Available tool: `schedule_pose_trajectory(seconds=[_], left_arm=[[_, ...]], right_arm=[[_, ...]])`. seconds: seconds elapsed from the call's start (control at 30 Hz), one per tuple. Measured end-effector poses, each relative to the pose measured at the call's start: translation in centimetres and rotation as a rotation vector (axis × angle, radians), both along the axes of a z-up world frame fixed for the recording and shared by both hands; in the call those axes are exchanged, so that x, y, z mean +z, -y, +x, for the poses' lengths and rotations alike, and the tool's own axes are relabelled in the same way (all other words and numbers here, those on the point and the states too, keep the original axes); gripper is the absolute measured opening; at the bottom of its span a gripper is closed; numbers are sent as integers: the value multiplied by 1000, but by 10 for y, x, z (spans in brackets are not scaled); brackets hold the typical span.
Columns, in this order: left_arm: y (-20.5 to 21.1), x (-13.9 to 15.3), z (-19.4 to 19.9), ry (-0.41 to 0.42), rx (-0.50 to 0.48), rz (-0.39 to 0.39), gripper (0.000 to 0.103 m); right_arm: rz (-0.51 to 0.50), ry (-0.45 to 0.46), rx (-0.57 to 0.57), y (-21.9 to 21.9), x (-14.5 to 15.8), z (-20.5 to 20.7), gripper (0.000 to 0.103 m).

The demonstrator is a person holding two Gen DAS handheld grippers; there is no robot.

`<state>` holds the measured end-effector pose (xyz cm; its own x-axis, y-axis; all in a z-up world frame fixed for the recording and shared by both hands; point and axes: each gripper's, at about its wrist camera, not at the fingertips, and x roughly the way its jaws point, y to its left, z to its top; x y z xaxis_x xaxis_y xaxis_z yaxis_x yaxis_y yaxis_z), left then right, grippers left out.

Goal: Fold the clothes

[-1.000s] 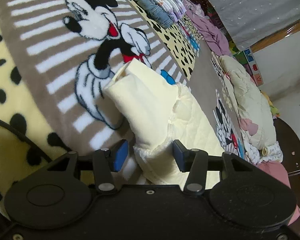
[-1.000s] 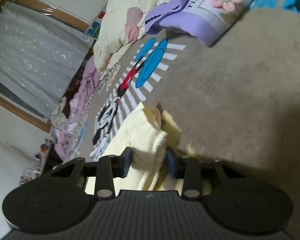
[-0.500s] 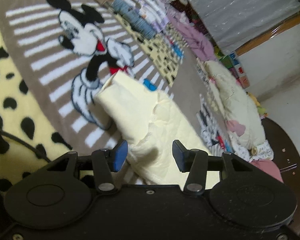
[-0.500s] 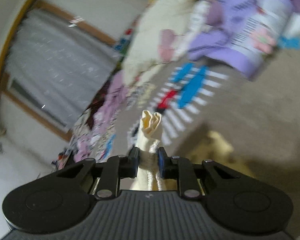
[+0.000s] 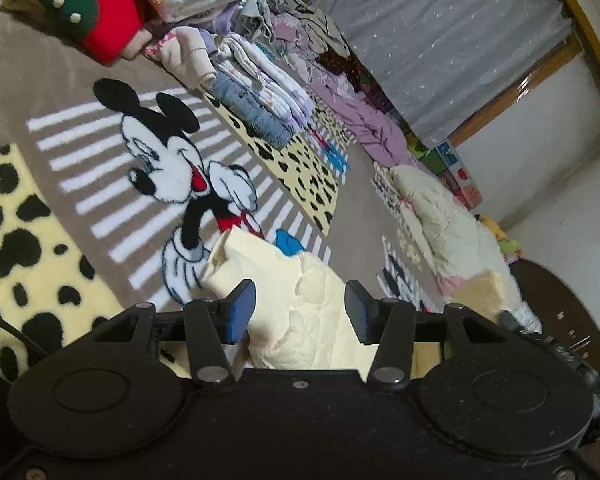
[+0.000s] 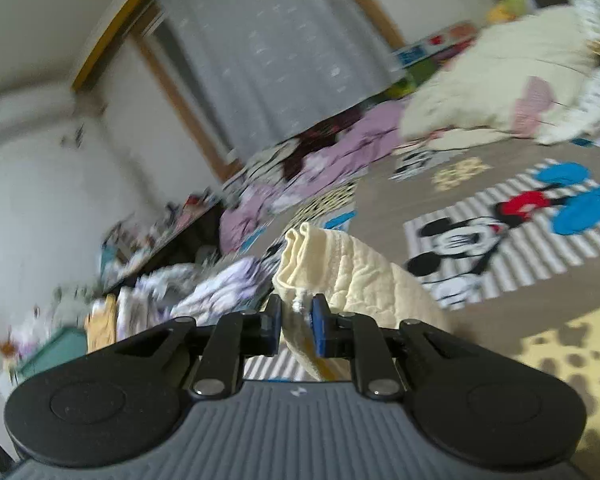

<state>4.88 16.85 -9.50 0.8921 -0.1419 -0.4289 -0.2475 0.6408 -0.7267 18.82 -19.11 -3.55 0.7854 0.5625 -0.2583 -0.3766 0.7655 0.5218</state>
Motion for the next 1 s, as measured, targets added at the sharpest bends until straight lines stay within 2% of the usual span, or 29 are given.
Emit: schedule_pose_trajectory(seconds=[0.33,0.47,0.6,0.67,0.73,0.77,0.83,1.0], left_arm=[[-39,-3,-13,45,72,-88,48],[-51,-4,-18,55,96,-109,48],[-57,-4,-19,53,109,-113,48],[-57,-3,-20,52,110,-108,48],[-57,-1,-22,55,107,-100,48],[-55,0,-22,55,103,-92,48],[-51,2,-20,50,93,-76,48],[-30,10,-7,44,25,7,48]], right_arm=[[-330,148,223,-164,0,-38,16],[-459,201,298,-220,-18,-55,16],[-588,207,345,-262,-48,-63,16],[-661,197,370,-278,-66,-65,26],[-712,201,405,-285,-77,-74,38],[-712,231,415,-282,-74,-83,50],[-682,271,423,-268,-65,-101,65],[-587,275,369,-194,-39,-123,64]])
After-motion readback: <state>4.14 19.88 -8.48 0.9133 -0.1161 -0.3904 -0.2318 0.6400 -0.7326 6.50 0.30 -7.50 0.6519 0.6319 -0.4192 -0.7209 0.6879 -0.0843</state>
